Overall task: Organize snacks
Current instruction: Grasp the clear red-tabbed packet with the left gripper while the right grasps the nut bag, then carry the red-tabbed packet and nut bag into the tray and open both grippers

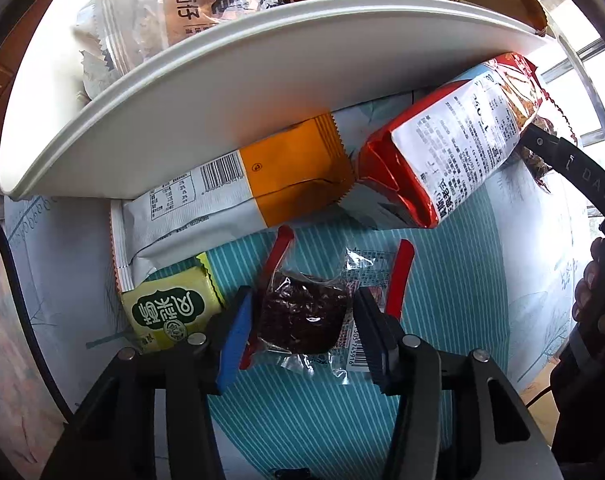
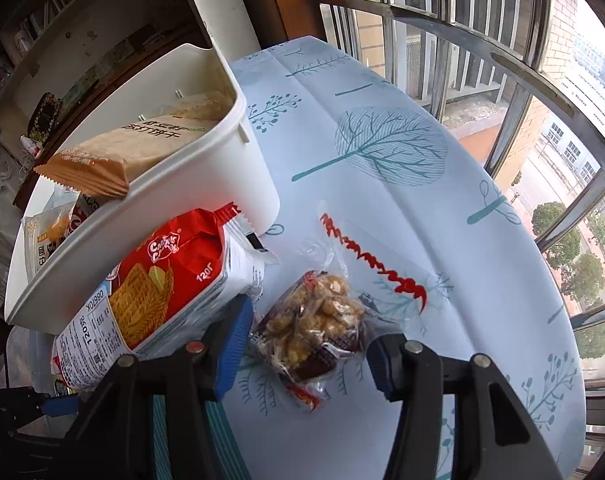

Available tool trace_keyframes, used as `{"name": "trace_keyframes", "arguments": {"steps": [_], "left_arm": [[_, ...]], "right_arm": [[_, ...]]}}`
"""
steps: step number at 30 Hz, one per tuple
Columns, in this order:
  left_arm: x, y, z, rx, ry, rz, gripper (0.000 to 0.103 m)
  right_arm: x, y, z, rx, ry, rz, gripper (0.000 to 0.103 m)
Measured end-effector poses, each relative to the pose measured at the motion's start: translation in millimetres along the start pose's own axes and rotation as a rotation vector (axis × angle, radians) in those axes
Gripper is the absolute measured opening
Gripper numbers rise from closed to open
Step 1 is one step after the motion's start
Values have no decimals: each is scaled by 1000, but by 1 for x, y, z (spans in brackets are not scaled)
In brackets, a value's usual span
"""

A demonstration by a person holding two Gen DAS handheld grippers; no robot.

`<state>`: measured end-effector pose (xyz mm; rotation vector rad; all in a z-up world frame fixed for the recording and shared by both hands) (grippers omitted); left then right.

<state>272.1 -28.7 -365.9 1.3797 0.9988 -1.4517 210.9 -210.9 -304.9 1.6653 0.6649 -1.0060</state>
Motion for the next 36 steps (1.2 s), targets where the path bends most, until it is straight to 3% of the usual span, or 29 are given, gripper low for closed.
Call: {"name": "trace_keyframes", "arguments": {"steps": [20, 36], "left_arm": [[-5, -18, -29, -55, -29, 5, 41], [-45, -45, -48, 73, -95, 56, 41]], "right_arm": [[-9, -3, 1, -13, -51, -24, 50], [-47, -26, -15, 54, -97, 26, 50]]}}
Point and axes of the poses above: each gripper's, at about its wrist camera, not at the fingertips, and x roughly the way its jaws point, z to its right, y to its top, the point moved 4 cm from there along x, roughly the way its jaws point, and after that the axes turned 9 degrees about -x, right-handed, at the moved point
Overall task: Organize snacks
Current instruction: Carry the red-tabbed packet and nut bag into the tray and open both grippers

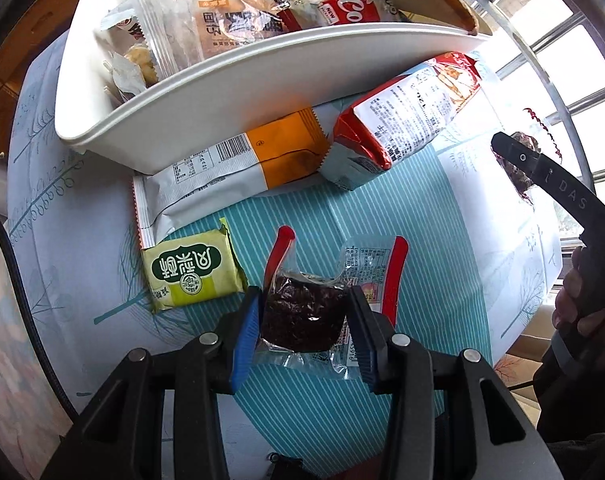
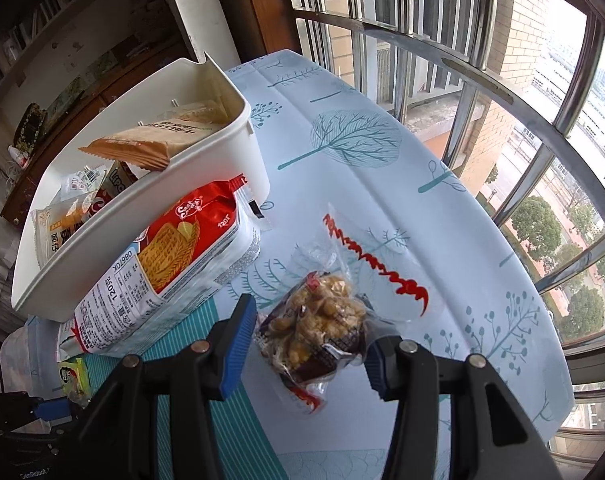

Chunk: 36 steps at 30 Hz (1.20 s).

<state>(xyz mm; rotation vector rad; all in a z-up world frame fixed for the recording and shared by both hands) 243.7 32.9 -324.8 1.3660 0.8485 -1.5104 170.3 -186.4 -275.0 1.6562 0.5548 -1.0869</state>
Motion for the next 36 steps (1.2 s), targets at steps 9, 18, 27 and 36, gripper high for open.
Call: {"name": "trace_keyframes", "arguments": {"steps": [9, 18, 27, 36], "left_arm": [[-54, 1, 6, 81, -85, 62, 41], [-100, 29, 0, 63, -148, 155, 41], [-133, 68, 12, 46, -228, 281, 41], [-152, 116, 9, -33, -246, 424, 41]], "right_arm": [[-29, 5, -16, -20, -48, 55, 50], [-54, 33, -40, -68, -54, 104, 50], [-77, 75, -72, -125, -13, 177, 50], [-75, 117, -90, -152, 30, 213, 50]]}}
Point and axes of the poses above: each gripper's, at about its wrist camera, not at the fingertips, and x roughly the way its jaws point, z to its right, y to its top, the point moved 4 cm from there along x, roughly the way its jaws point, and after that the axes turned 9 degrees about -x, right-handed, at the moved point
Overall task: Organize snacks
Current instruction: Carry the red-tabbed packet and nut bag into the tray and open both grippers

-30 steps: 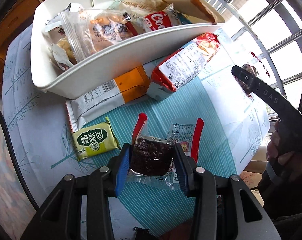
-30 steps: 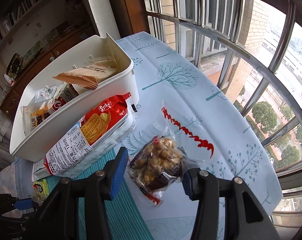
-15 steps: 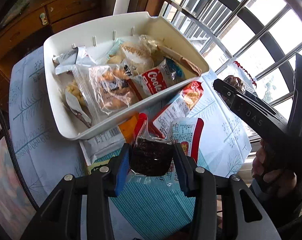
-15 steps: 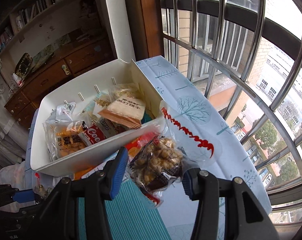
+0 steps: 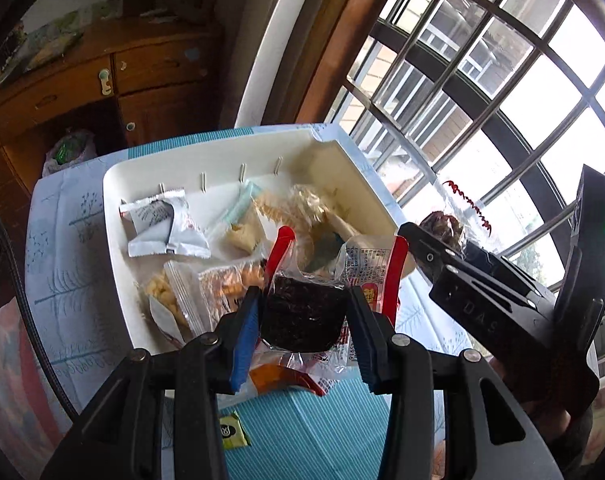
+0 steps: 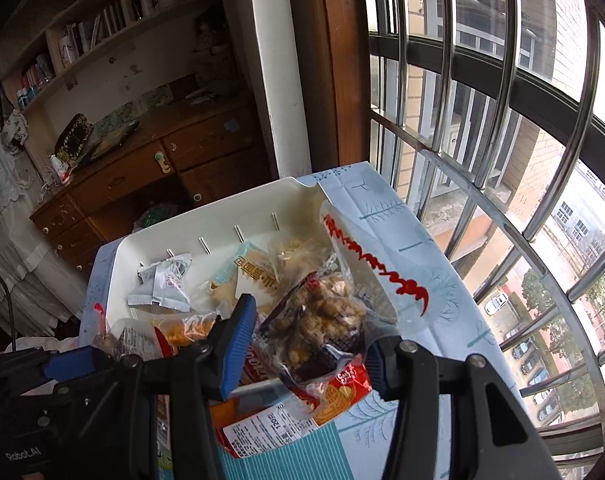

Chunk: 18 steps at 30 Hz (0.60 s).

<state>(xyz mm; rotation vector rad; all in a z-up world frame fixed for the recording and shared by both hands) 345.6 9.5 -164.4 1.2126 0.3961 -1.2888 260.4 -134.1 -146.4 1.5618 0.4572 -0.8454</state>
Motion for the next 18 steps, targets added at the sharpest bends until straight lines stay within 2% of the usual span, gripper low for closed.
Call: {"name": "trace_keyframes", "arguments": {"steps": [3, 6, 13, 18], "left_arm": [[1, 12, -3, -43, -26, 64, 41], [8, 22, -10, -97, -43, 97, 41], [25, 37, -33, -203, 0, 188, 42], [40, 47, -50, -284, 9, 189, 42]], "right_arm": [[8, 11, -4, -2, 28, 2, 50], [16, 19, -10, -26, 51, 0, 50], [41, 31, -17, -85, 115, 8, 50], [61, 33, -18, -106, 174, -3, 50]]}}
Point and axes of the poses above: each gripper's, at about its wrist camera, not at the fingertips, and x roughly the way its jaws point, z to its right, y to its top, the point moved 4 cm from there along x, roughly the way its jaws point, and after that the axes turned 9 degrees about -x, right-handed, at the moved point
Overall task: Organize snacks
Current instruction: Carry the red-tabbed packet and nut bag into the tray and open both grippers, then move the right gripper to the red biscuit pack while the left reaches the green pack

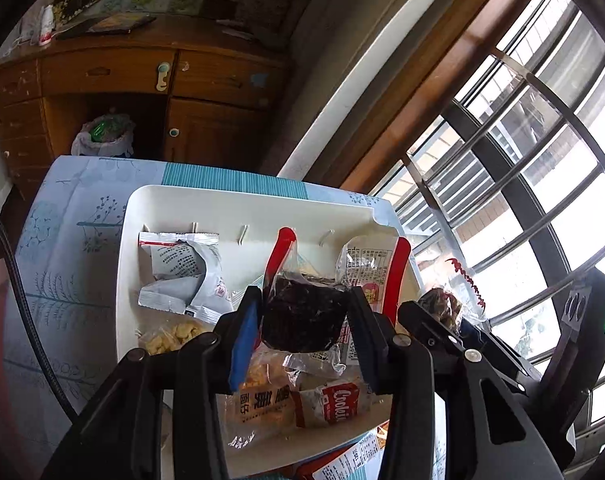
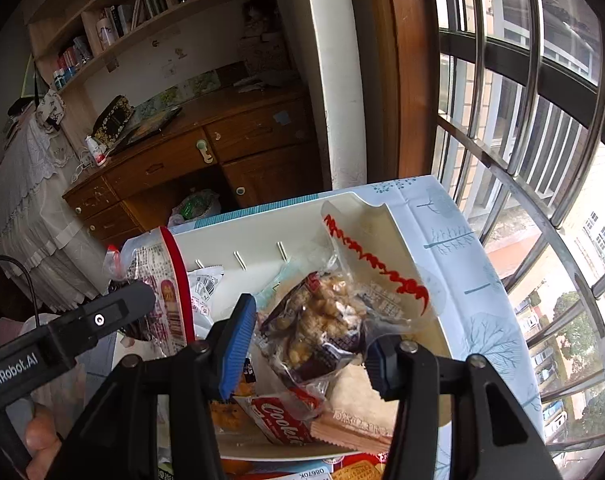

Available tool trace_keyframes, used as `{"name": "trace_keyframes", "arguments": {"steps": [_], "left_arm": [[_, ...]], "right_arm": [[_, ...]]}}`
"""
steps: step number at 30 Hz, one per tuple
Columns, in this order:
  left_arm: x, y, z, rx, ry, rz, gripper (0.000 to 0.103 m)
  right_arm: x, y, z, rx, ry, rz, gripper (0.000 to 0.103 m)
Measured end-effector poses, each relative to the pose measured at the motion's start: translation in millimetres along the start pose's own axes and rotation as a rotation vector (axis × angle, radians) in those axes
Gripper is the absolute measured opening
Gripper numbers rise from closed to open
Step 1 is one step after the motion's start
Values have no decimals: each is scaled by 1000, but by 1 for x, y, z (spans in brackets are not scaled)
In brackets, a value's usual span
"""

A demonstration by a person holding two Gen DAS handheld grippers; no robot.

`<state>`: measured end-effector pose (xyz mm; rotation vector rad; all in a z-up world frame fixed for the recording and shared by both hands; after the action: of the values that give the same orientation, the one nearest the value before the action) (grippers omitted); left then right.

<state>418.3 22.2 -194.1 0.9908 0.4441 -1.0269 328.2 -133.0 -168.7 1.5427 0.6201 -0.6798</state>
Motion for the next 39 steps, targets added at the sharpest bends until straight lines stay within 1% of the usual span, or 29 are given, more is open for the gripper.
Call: {"name": "trace_keyframes", "arguments": {"steps": [2, 4, 5, 6, 7, 9, 10, 11, 12, 14, 16, 22, 27, 28, 30, 32, 37, 39], "left_arm": [[5, 3, -4, -19, 2, 3, 43], [6, 6, -6, -31, 32, 17, 46], [7, 7, -6, -31, 40, 21, 52], [7, 8, -5, -27, 46, 21, 61], [7, 8, -5, -26, 50, 21, 64], [6, 7, -3, -19, 57, 20, 66], [6, 7, -3, -17, 63, 15, 66], [6, 6, -2, -17, 68, 10, 70], [5, 5, -1, -20, 69, 6, 72], [0, 4, -1, -31, 61, -2, 73], [-6, 2, -1, -34, 57, -10, 78], [-34, -7, -1, -9, 40, 1, 78], [-61, -19, -11, 0, 50, 18, 79], [-67, -22, -14, 0, 63, 22, 79], [-80, -27, -20, -2, 130, 43, 79], [-94, -32, -25, -12, 170, 68, 79], [-124, -43, -34, -59, 204, 108, 80], [-132, -50, -38, -74, 216, 109, 81]], "right_arm": [[7, 1, 1, -12, 14, -8, 51], [13, 2, 2, -23, 24, -17, 51], [16, 2, 2, -25, 27, -23, 51], [18, 3, 3, -26, 31, -30, 51], [20, 2, 4, -24, 33, -36, 51], [21, 2, 7, -17, 30, -43, 59], [21, 2, 7, -13, 31, -42, 67], [20, 1, 9, -8, 33, -38, 69], [19, 1, 9, -2, 36, -37, 69], [16, 0, 11, 15, 37, -36, 69], [11, -1, 12, 33, 37, -30, 69], [-13, -9, 16, 95, 10, -7, 69], [-34, -24, 15, 158, -1, 4, 71], [-38, -28, 14, 173, 1, 5, 71], [-46, -34, 12, 203, 11, 9, 71], [-52, -41, 9, 230, 19, 9, 72], [-63, -61, 4, 293, 41, -26, 73], [-63, -67, 4, 313, 18, -67, 73]]}}
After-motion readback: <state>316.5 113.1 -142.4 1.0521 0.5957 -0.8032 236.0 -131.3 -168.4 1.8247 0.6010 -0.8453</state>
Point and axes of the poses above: each gripper's, at about its wrist camera, not at the fingertips, and x roughly the way its jaws point, z to its right, y to its top, the point moved 4 cm from there along x, roughly the way its jaws point, and after that the axes turned 9 degrees about -x, right-handed, at the moved point
